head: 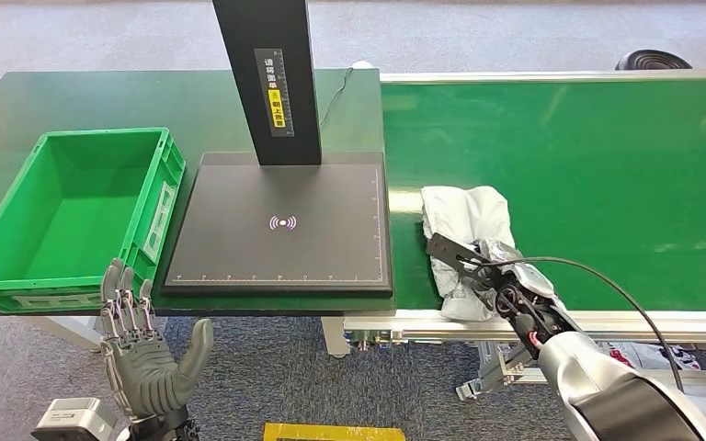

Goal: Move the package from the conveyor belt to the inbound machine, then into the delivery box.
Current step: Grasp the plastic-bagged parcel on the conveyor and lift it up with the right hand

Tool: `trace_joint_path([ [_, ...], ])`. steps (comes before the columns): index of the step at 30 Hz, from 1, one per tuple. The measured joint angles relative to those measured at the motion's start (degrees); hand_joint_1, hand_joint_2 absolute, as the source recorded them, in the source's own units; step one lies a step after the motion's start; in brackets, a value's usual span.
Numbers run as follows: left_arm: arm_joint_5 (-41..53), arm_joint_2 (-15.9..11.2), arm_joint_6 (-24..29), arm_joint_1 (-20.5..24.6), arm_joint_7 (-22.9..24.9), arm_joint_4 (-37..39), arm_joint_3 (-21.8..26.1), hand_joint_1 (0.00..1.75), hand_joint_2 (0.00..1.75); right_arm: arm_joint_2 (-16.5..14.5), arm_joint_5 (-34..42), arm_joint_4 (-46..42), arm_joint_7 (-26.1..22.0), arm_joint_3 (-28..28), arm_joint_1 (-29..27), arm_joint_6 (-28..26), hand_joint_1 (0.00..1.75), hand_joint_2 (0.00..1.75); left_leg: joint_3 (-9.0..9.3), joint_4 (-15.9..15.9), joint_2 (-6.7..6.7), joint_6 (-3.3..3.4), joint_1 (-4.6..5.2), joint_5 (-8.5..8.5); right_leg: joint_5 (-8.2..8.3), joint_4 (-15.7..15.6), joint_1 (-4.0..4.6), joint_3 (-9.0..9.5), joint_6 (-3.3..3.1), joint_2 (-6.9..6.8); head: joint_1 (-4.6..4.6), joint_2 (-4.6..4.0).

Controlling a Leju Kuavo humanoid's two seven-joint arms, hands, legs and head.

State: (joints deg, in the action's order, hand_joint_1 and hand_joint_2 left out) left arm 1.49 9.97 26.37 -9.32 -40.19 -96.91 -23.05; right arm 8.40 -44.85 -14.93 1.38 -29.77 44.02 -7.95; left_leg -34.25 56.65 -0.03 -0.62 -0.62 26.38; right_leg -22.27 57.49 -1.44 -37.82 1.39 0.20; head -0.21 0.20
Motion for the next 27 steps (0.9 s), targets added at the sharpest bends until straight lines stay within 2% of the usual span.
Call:
trace_joint_path([
  [17, 0.18, 0.32, -0.13, 0.02, 0.0, 0.0, 0.07, 0.0, 1.75, -0.37, 2.03, -0.01, -3.99, 3.15, -0.48, -1.79, 1.75, 1.75, -0.04, 0.0, 0.0, 0.0, 0.0, 0.0, 0.0, 0.0, 0.0, 0.0, 0.0, -0.01, 0.0, 0.0],
  [19, 0.31, 0.46, 0.28, -0.02, 0.0, 0.0, 0.1, 0.0, 1.75, -0.71, 4.5, -0.09, -7.46, 4.29, -0.69, -3.47, 1.75, 1.75, -0.08, 0.0, -0.01, 0.01, 0.0, -0.01, 0.0, 0.0, 0.0, -0.01, 0.0, -0.02, 0.0, 0.0],
  [24, 0.84, 1.2, 1.16, -0.04, 0.0, 0.01, 0.24, 0.0, 1.75, -2.75, 14.96, -2.55, -23.25, 11.62, -0.93, -7.82, 1.75, 1.75, -0.12, 0.0, 0.02, 0.01, 0.0, -0.02, 0.01, 0.01, 0.0, -0.03, 0.0, 0.0, 0.0, 0.0],
  [27, 0.84, 1.4, 1.38, 0.2, 0.0, 0.13, 0.2, 0.0, 1.75, -4.45, 18.93, -6.04, -30.35, 16.22, -0.72, -8.2, 1.75, 1.75, -0.11, 0.0, 0.01, 0.01, -0.01, -0.04, 0.0, 0.01, 0.0, -0.06, 0.0, -0.01, -0.01, 0.0],
])
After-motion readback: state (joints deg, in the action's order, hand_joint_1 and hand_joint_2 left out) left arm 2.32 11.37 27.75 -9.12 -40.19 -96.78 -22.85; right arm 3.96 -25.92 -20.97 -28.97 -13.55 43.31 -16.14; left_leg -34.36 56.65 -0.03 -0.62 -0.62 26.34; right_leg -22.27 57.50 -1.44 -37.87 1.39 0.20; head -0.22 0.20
